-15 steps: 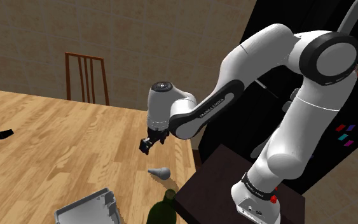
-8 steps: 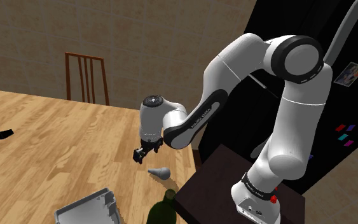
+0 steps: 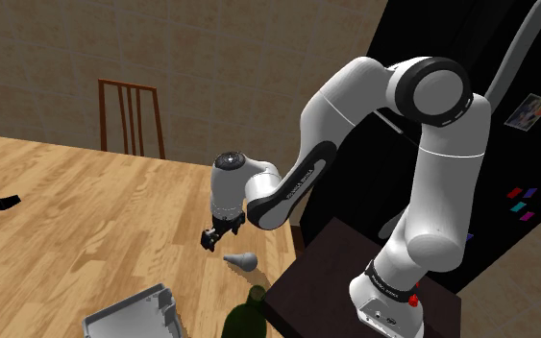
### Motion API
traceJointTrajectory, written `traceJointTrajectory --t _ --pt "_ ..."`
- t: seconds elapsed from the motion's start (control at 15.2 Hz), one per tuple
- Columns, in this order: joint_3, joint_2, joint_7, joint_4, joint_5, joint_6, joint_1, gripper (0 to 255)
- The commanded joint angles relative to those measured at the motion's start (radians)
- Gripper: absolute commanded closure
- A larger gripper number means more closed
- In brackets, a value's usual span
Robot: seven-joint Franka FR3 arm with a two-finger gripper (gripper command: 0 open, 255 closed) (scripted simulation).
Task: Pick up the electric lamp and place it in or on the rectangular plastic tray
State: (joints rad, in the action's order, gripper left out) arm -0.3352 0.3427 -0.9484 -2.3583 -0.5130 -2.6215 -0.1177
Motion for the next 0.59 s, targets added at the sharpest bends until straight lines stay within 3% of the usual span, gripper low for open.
traceJointTrajectory --t 0.0,0.13,0.2,0.53 --pt "0.000 0.000 -0.001 0.000 -0.001 0.000 0.000 0" --pt "0.000 0.000 0.000 0.000 0.000 0.000 0.000 0" --pt "0.000 0.000 0.000 0.000 0.000 0.000 0.000 255" --pt "0.000 0.000 0.000 0.000 0.000 0.000 0.000 255"
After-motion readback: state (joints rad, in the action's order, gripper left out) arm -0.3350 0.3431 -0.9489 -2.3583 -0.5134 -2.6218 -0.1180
